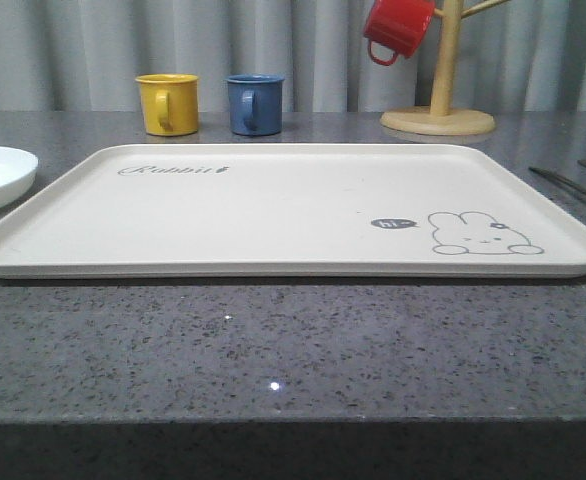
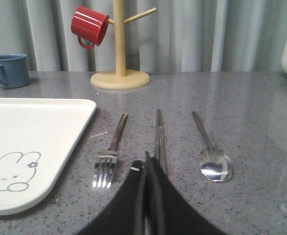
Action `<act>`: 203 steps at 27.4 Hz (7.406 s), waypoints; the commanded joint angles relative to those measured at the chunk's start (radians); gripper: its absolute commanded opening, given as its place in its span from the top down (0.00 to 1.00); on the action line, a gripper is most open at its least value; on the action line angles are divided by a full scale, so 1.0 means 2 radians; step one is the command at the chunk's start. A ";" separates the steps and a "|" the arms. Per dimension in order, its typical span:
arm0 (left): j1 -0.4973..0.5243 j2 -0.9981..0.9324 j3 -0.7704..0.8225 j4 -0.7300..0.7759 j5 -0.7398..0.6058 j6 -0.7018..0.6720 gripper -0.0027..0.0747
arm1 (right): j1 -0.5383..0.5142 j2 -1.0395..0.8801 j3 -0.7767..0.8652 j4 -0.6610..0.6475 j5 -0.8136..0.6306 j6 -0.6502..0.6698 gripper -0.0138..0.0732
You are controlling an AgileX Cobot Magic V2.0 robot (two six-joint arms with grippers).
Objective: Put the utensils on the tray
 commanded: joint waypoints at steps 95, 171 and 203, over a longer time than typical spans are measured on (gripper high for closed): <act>0.225 0.778 -0.589 -0.239 0.360 0.184 0.39 | -0.001 0.263 -0.339 0.008 0.247 -0.013 0.32; -0.243 0.519 -0.555 0.055 0.445 -0.020 0.49 | -0.001 0.263 -0.339 0.008 0.241 -0.013 0.32; -0.254 0.390 -0.461 0.052 0.449 -0.020 0.49 | 0.065 0.762 -0.678 -0.004 0.525 -0.015 0.32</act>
